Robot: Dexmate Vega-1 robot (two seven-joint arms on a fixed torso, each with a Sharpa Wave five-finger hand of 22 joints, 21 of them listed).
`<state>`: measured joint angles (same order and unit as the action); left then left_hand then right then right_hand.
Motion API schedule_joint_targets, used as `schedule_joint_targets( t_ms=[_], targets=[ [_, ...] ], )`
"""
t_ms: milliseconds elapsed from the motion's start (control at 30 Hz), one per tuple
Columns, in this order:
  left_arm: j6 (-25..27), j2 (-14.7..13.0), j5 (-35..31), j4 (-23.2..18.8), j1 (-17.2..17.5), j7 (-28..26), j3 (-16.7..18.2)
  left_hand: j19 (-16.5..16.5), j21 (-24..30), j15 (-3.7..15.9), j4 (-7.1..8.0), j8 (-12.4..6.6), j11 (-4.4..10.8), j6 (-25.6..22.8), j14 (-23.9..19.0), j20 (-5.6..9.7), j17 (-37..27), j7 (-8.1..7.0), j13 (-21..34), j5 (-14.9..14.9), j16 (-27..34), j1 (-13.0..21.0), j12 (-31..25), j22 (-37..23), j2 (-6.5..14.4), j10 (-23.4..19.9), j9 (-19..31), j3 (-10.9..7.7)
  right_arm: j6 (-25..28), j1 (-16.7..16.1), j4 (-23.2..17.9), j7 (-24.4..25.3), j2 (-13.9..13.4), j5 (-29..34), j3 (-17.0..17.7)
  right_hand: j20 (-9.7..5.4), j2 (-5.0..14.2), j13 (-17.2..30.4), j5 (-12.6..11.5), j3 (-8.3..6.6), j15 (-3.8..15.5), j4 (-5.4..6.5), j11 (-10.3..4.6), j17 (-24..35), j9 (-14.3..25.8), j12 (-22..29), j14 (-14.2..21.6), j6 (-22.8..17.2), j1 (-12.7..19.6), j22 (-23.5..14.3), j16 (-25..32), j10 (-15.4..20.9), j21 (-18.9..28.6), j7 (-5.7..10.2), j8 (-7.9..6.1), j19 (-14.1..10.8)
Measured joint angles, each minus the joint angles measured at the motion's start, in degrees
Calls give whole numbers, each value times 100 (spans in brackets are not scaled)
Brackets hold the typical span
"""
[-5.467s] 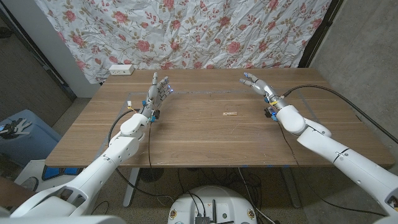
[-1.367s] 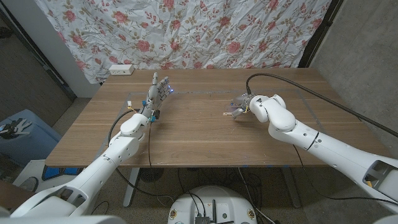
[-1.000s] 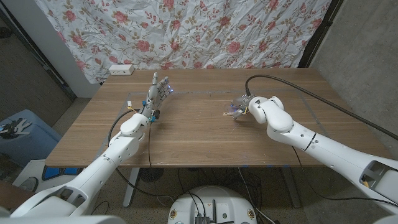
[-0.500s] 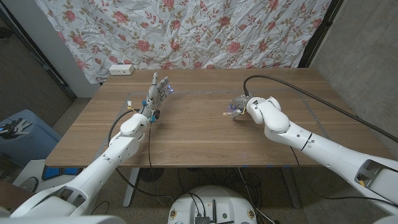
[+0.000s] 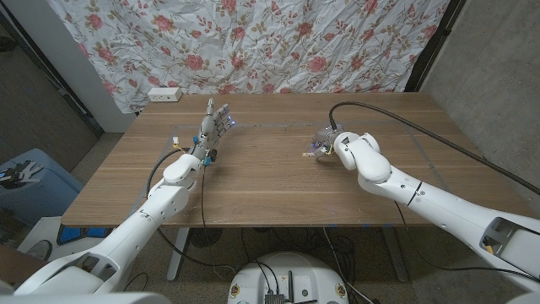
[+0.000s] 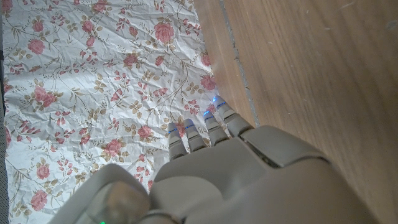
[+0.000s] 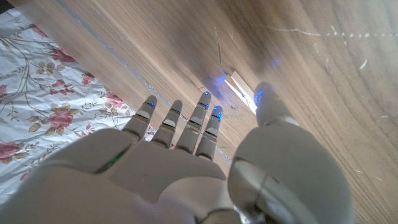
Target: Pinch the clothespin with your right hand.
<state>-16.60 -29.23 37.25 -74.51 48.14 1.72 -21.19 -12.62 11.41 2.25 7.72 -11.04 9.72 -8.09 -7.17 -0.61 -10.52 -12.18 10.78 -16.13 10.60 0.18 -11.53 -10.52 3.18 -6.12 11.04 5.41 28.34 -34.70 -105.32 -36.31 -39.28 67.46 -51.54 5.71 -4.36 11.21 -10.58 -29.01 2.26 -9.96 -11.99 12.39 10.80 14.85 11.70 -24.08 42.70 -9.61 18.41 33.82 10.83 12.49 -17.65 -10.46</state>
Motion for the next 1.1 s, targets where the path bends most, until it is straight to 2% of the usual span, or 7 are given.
schedule_joint_targets(
  t_ms=[167,433,467,667,967,1033,1100],
  targets=[
    [0,0,0,1,-1,0,0,0,0,0,0,0,0,0,0,0,0,0,0,0,0,0,0,0,0,0,0,0,-68,-10,25,150,1,87,-4,-20,-8,-3,0,45,13,-8,-26,0,1,0,158,-249,129,0,57,275,0,0,-67,-102],
    [0,0,0,1,0,0,0,0,0,0,0,0,0,0,0,0,0,0,0,0,0,0,0,0,0,0,0,0,-178,-49,79,488,1,251,-23,-60,-209,3,-143,192,7,15,-50,-15,30,-28,422,-702,332,0,141,752,0,2,-225,-264],
    [0,0,0,1,-1,0,0,0,0,0,0,0,0,0,0,0,0,0,0,0,0,0,0,0,0,0,0,0,-189,-49,79,536,1,264,-23,-79,-158,9,-165,199,8,9,-49,-15,48,-28,464,-768,386,0,153,807,0,11,-250,-284],
    [0,0,0,1,0,0,0,0,0,0,0,0,0,0,0,0,0,0,0,0,0,0,0,0,0,0,0,0,-263,-188,159,855,-23,295,-10,-163,-159,13,-214,286,19,15,-62,-4,55,-28,677,-1125,566,0,218,1146,0,16,-377,-368],
    [0,-1,0,1,0,0,0,0,0,0,0,0,0,0,0,0,0,0,0,0,0,0,0,0,0,0,0,0,-347,-291,232,1312,-55,311,39,-214,-175,13,-238,375,20,36,-51,17,80,-94,840,-1500,761,0,259,1422,0,18,-522,-459],
    [0,-1,-1,1,-1,0,0,0,0,0,0,0,0,0,0,0,0,0,0,0,0,0,0,0,0,0,0,0,-360,-334,259,1383,-66,311,57,-235,-239,13,-238,411,20,47,-81,28,106,-94,839,-1557,829,0,304,1450,0,19,-531,-481],
    [0,-1,0,1,0,0,0,0,0,0,0,0,0,0,0,0,0,0,0,0,0,0,0,0,0,0,0,0,-372,-347,266,1459,-70,312,62,-254,-211,13,-238,411,19,48,-81,27,107,-128,839,-1564,859,0,304,1450,0,11,-531,-499]
  ],
)
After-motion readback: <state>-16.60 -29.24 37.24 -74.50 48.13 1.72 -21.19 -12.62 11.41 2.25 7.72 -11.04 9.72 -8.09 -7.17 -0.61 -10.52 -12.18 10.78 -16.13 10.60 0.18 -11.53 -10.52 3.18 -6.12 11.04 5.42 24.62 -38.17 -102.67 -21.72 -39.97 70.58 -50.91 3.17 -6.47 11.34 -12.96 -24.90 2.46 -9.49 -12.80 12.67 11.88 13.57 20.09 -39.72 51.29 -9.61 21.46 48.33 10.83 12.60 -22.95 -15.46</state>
